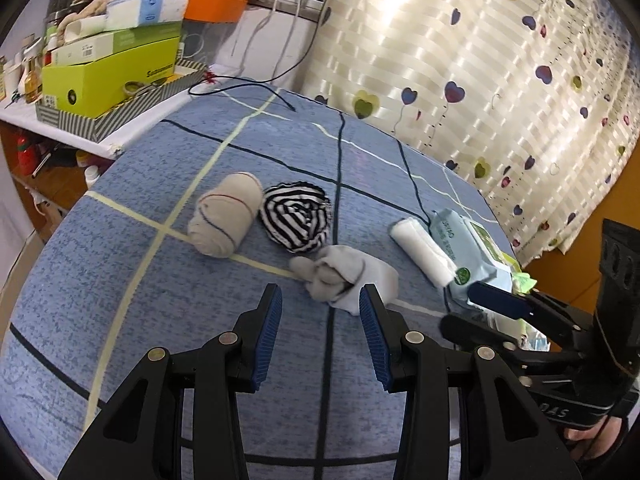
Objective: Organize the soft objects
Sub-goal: 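Withdraw both grippers from the tray toward the white rolled towel, then grasp the striped sock with the left gripper while the right gripper grasps the grey sock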
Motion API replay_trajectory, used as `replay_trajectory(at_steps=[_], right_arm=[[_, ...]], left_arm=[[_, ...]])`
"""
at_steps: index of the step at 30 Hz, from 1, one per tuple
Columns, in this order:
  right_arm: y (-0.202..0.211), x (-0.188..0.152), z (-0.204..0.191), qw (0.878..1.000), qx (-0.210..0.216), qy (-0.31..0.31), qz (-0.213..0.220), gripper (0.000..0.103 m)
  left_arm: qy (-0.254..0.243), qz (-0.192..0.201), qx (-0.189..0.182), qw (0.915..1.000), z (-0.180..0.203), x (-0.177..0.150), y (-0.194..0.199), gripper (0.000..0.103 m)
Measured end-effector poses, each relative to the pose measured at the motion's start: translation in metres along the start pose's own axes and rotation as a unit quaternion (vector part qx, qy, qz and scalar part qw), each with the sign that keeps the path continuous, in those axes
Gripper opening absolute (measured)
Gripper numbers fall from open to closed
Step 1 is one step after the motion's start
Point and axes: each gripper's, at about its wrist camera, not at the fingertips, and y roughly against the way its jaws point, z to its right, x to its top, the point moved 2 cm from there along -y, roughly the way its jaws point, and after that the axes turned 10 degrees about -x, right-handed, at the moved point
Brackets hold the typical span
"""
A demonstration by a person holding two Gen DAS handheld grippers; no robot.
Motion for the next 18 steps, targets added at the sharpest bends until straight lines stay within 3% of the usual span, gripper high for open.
replay_trajectory(at_steps=[6, 18], right_arm=[[-0.035, 0.012, -0.018, 1.0, 0.005, 0.022, -0.017, 0.058], [-0.083, 0.026, -0.035, 0.995, -0.024, 0.08, -0.049, 0.061]], left_arm=[[0.012, 0.002, 0.0, 0.9999, -0.015, 0.002, 0.002, 0.042], [0.024, 0.005, 0.0, 0.9997, -0.035, 0.009, 0.002, 0.042]])
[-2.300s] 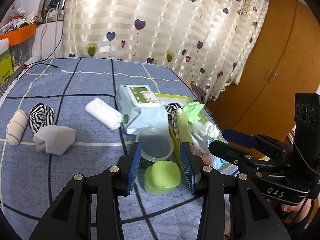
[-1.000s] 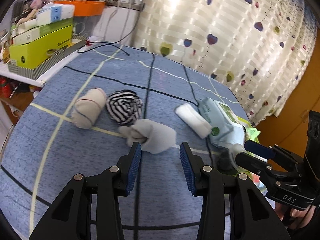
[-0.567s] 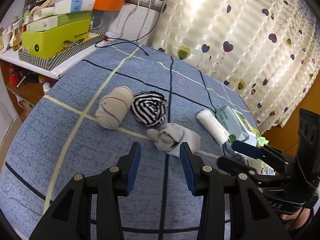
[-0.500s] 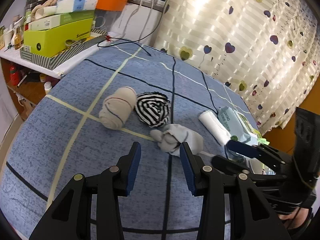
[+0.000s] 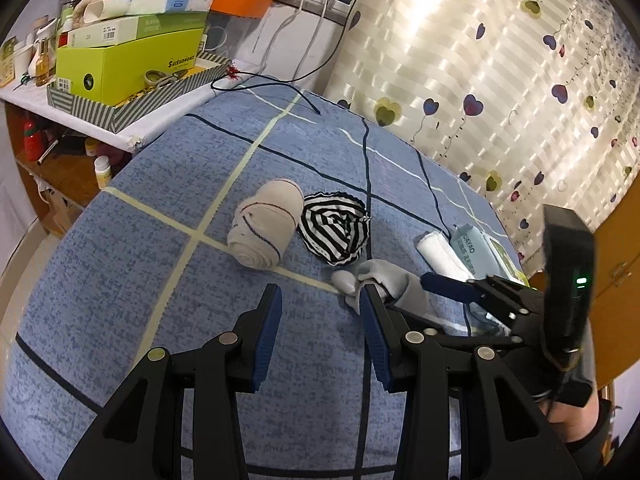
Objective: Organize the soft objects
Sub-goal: 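Grasp the striped sock with the left gripper while the right gripper grasps the grey sock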
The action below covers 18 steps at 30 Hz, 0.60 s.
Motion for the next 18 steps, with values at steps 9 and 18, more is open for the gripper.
replay_trajectory(at_steps=[9, 18], right_arm=[[-0.004, 0.001, 0.005, 1.0, -0.014, -0.013, -0.008, 0.024], [0.041, -0.008, 0.031, 0.998, -0.021, -0.052, 0.032, 0.02]], left_arm=[[0.001, -0.004, -0.005, 1.0, 0.001, 0.002, -0.002, 0.042], [-0.023, -0.023, -0.013, 0.9994, 0.021, 0.007, -0.02, 0.042]])
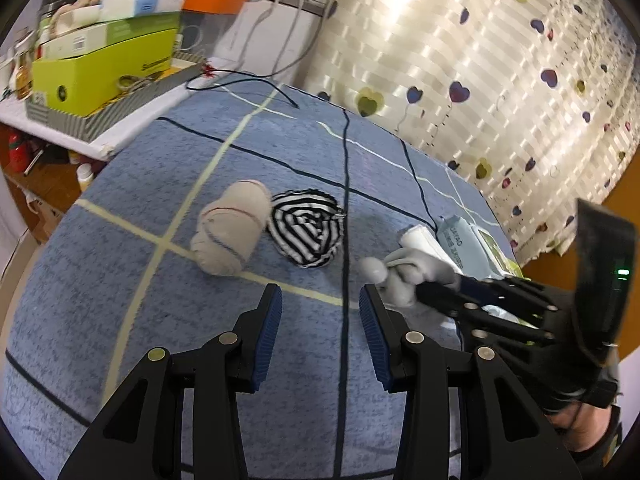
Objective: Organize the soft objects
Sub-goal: 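Grasp the striped sock with the left gripper while the right gripper grasps the grey sock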
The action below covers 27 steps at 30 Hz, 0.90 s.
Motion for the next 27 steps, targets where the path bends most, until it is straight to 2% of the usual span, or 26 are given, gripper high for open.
replay_trajectory(at_steps=[9, 17, 26, 27], right_arm=[[0.034, -0.003, 0.032, 0.999, -0.01, -0.035, 0.031, 0.02], [0.046, -0.003, 0.049, 0.997, -0.013, -0.053, 0.047, 0.02], [0.048, -0.002, 0.055, 0.997, -0.011, -0.059, 0.052, 0.02], [0.049, -0.002, 0.055, 0.997, -0.011, -0.06, 0.053, 0.02]], left_arm=[[-0.04, -0.034, 0.02, 0.9984, 0.016, 0.021, -0.049, 0.042], [-0.053, -0.062, 0.067, 0.9944, 0.011, 0.034, -0.099, 0.042], [-0.065, -0.068, 0.112, 0.9892, 0.006, 0.042, -0.125, 0.042], [-0.067, -0.066, 0.114, 0.989, 0.006, 0.042, -0.125, 0.036]])
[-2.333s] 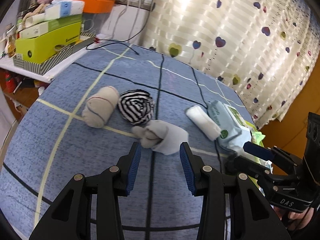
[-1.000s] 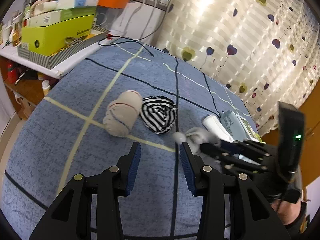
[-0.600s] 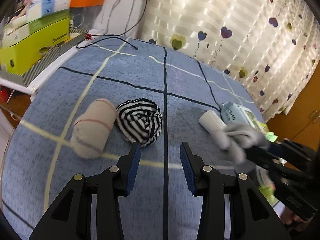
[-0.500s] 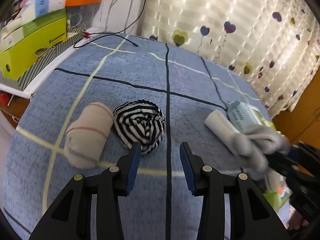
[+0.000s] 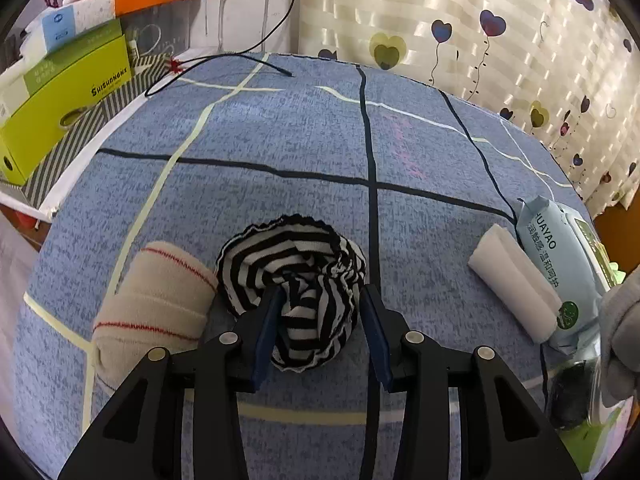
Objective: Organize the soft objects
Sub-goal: 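Grasp the striped sock with the left gripper while the right gripper grasps the grey sock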
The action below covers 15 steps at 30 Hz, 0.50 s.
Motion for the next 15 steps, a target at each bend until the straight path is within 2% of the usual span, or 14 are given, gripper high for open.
replay_trajectory(at_steps=[2, 6, 15], right_arm=[[0.002, 0.0, 0.001, 1.0, -0.001, -0.002, 0.001, 0.02], [0.008, -0.001, 0.003, 1.0, -0.003, -0.005, 0.005, 0.019], [0.029, -0.01, 0.008, 1.0, -0.005, -0.014, 0.019, 0.02]], left_arm=[[-0.003, -0.002, 0.003, 1.0, 0.0, 0.0, -0.002, 0.019], [-0.005, 0.007, -0.018, 0.9998, 0.004, -0.003, 0.009, 0.01], [-0.013, 0.058, -0.071, 0.9957, 0.027, -0.02, 0.072, 0.01]])
